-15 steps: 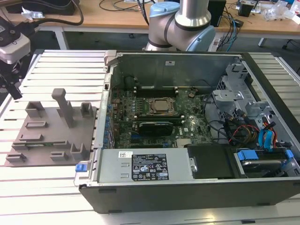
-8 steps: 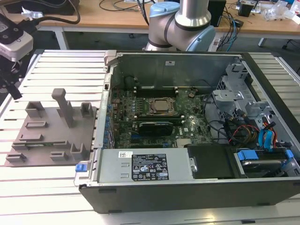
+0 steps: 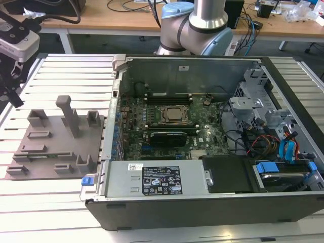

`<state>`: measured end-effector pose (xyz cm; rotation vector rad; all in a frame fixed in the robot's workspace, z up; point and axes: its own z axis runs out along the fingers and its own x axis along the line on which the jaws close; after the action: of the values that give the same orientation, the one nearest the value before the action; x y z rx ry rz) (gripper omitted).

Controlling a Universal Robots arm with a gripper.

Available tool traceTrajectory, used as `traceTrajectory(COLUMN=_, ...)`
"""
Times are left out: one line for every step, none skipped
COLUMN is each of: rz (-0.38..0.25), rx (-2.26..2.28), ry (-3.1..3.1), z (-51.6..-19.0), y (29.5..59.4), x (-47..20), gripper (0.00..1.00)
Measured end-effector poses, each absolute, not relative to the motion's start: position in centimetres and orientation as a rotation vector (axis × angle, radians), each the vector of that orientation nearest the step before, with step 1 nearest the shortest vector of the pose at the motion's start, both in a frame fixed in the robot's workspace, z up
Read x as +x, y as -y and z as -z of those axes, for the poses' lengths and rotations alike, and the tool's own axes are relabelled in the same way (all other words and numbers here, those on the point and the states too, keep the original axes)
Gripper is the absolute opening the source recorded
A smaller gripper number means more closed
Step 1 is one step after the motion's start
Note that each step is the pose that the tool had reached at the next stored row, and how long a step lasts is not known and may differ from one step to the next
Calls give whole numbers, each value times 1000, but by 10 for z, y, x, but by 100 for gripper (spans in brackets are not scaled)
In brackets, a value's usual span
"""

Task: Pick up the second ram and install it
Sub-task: 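Pick up the second ram and move it above second insertion slot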

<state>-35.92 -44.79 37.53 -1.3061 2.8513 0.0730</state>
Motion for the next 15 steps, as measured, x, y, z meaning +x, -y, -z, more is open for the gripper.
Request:
traceTrajectory(rz=-73, rx=-1335, ry=-2838, z=-375, y=448, x=-359, gripper=10)
traceTrajectory(rz=-73, rx=-1364, ry=-2825, z=-375, y=448, x=-359, gripper=10)
traceTrajectory(rz=-73, rx=-1400, ry=-2808, z=-375, y=448, x=-359, gripper=10)
traceTrajectory(rz=-73, rx=-1430, ry=-2794, z=-375, y=448, x=-359, gripper=10)
traceTrajectory(rz=-73, rx=-1450, ry=-2784, z=-375, y=448, x=-359, gripper=10)
traceTrajectory(rz=-73, rx=-1466, ry=-2775, z=-375, y=448, x=-359, gripper=10)
traceTrajectory(rz=-73, rx=-1490, ry=-2763, z=-375, y=448, x=-359, gripper=10)
traceTrajectory(rz=-73, rx=-1507, ry=-2754, z=-375, y=448, x=-359, gripper=10)
traceTrajectory(rz=-73, rx=-1521, ry=-2747, z=-375, y=448, x=-359, gripper=10)
traceTrajectory(rz=-73, rx=-1538, ry=-2738, z=-375, y=448, x=-359, gripper=10)
traceTrajectory(rz=-73, rx=-1550, ry=-2731, z=-375, y=448, x=-359, gripper=10)
traceTrajectory(rz=-73, rx=-1565, ry=-2723, z=-375, y=448, x=-359, gripper=10)
traceTrajectory(rz=-73, rx=-1576, ry=-2716, z=-375, y=448, x=-359, gripper=10)
traceTrajectory(rz=-73, rx=-1593, ry=-2707, z=-375, y=448, x=-359, gripper=10)
traceTrajectory(rz=-73, rx=-1604, ry=-2701, z=-375, y=448, x=-359, gripper=10)
